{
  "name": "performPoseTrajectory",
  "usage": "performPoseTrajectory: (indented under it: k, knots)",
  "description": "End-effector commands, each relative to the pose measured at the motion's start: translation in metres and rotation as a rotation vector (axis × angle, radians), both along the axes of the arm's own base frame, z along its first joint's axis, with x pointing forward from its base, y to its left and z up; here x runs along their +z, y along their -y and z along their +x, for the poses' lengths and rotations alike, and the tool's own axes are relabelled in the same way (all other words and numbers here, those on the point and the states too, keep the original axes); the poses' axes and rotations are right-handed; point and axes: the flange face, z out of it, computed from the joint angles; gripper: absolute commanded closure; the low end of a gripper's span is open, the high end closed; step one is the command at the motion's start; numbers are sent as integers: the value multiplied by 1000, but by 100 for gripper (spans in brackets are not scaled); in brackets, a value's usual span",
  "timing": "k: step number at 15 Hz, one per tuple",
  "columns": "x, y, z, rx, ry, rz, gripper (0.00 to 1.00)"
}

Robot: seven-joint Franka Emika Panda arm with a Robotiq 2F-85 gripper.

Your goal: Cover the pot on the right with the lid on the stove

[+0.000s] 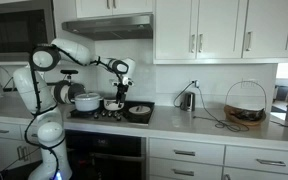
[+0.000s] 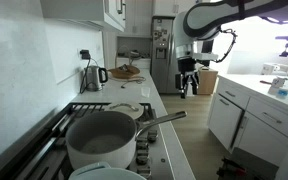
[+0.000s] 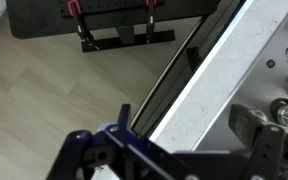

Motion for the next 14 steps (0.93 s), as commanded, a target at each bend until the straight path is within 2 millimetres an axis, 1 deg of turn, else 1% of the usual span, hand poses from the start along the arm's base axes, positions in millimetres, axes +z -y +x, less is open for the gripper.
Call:
performPoseTrajectory:
  k: [1, 5, 7, 11, 14]
  knots:
    - [0, 0, 0, 0, -1, 0, 0]
    - [3, -4, 17, 116, -7, -27, 0]
    - [3, -10, 30, 192, -6, -26, 0]
    - [2, -35, 61, 387, 14, -52, 0]
    - [-6, -59, 87, 517, 47, -60, 0]
